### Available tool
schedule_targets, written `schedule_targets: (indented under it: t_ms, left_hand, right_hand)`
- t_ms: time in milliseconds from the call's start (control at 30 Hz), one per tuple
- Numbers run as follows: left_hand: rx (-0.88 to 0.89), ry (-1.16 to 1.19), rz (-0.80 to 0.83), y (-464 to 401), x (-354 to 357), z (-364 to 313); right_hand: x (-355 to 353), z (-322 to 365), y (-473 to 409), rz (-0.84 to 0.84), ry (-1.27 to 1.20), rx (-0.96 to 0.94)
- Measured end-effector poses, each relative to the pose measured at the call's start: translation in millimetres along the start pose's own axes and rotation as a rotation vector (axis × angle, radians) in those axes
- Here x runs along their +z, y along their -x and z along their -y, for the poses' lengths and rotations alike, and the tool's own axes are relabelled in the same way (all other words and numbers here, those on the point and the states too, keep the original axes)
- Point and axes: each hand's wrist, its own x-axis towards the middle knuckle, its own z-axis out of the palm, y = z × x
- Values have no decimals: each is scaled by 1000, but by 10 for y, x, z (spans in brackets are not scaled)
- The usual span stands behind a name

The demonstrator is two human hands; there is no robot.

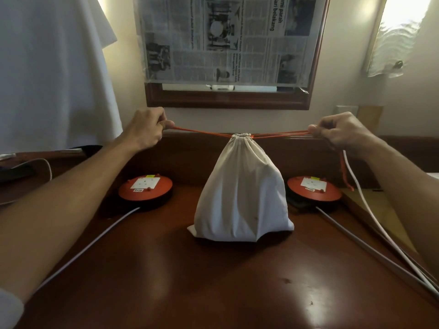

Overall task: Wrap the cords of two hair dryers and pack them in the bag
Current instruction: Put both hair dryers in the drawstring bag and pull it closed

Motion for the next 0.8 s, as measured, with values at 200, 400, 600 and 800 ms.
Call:
schedule_targets:
  t_ms: [200, 400, 600, 800]
  left_hand:
    - [-122, -8, -34, 61, 101, -4]
    - [-324, 14, 257, -105, 120, 21]
    - [-188, 281, 594, 213, 657, -741]
    - [-58, 524, 555, 371, 1312, -946]
  right_hand:
    - [47, -118, 24, 0, -36, -5]
    - [132, 86, 136, 251, 237, 133]
    - [1049, 342, 457, 380, -24, -52]
    - [1170, 194, 560, 243, -268, 3]
